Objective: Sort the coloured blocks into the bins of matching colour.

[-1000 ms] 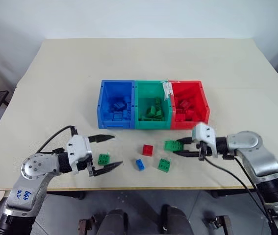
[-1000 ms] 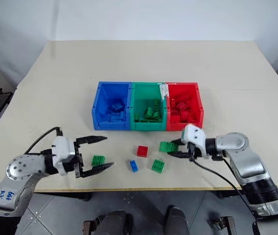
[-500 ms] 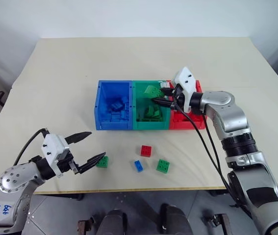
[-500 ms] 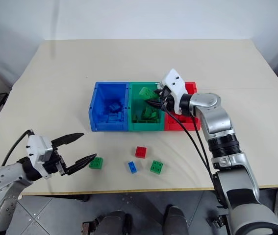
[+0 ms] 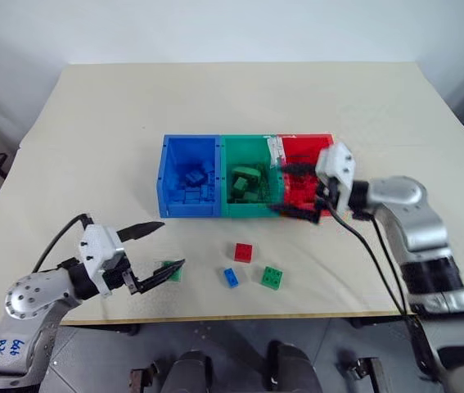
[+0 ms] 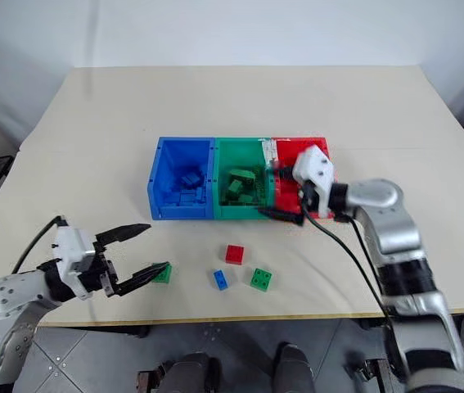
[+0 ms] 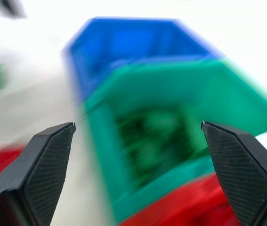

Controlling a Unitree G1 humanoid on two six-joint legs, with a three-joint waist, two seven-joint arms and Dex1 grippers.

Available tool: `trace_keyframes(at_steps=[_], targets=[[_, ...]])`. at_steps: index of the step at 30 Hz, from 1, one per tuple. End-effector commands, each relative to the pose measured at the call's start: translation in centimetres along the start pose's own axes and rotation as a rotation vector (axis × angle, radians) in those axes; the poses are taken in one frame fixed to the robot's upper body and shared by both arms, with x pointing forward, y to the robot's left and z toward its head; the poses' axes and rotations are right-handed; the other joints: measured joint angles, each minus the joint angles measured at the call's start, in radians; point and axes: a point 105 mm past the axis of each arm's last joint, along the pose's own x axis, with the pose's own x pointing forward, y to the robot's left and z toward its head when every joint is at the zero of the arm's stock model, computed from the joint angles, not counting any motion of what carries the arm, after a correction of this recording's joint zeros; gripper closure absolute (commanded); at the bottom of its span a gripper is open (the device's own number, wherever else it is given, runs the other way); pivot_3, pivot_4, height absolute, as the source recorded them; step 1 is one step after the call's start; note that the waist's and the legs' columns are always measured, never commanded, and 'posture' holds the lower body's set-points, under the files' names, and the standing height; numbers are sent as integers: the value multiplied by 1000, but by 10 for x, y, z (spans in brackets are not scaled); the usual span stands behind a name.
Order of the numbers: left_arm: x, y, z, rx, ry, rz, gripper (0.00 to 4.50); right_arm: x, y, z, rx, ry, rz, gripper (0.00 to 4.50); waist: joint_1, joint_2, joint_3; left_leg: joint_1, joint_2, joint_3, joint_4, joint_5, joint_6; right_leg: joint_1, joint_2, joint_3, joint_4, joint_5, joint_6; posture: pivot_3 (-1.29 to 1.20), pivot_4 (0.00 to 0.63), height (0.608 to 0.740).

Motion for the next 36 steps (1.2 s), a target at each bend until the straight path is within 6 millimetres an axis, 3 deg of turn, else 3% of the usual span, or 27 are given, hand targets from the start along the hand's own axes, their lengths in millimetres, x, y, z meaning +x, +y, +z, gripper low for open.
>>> trace_keyframes(at_steps=[1, 6, 11, 13, 20, 28, 31, 36], targets=[[11, -12, -2, 57, 14, -118, 0, -39, 22, -9, -83, 90, 22, 24, 8, 0, 0, 1, 0, 0, 0, 0, 0, 1, 0, 0, 0, 0, 0, 0, 150, 740], [25, -20, -5, 75, 13, -230, 0, -93, 51, -46, -12, 234, -39, 24, 19, 0, 0, 1, 0, 4, 0, 0, 1, 1, 0, 2, -2, 0, 0, 0, 150, 740], [31, -22, -3, 63, 3, -293, 0, -114, 66, -59, 14, 291, -65, 24, 13, 0, 0, 4, 0, 8, 1, 0, 1, 2, 0, 6, -2, 0, 0, 0, 150, 740], [31, -23, -3, 31, 10, -317, 0, -104, 69, -54, 16, 284, -53, 24, 12, 0, 0, 4, 0, 8, 1, 0, 1, 2, 0, 6, -2, 0, 0, 0, 150, 740], [20, -27, -3, 43, 32, -327, 0, -36, 85, -31, 107, 291, 79, 24, 9, 0, 0, 4, 2, 7, 1, 0, 1, 1, 0, 6, -2, 0, -1, 0, 150, 740], [8, -34, -4, 56, 66, -361, 0, 14, 88, -45, 117, 305, 122, 24, 21, -1, 0, 0, 1, 6, 7, -3, 3, 1, 0, 5, -3, 0, -1, 0, 150, 740], [5, -30, 0, 60, 65, -336, 0, 23, 86, -46, 116, 283, 128, 619, 18, 0, 0, 0, 1, 7, 7, -3, 3, 1, 0, 5, -2, 0, -1, 0, 150, 740], [6, -28, -1, 69, 66, -312, 0, 27, 86, -46, 111, 270, 139, 2271, 18, 0, 0, 1, 1, 7, 7, -3, 3, 1, 0, 4, -2, 0, -1, 0, 150, 740]])
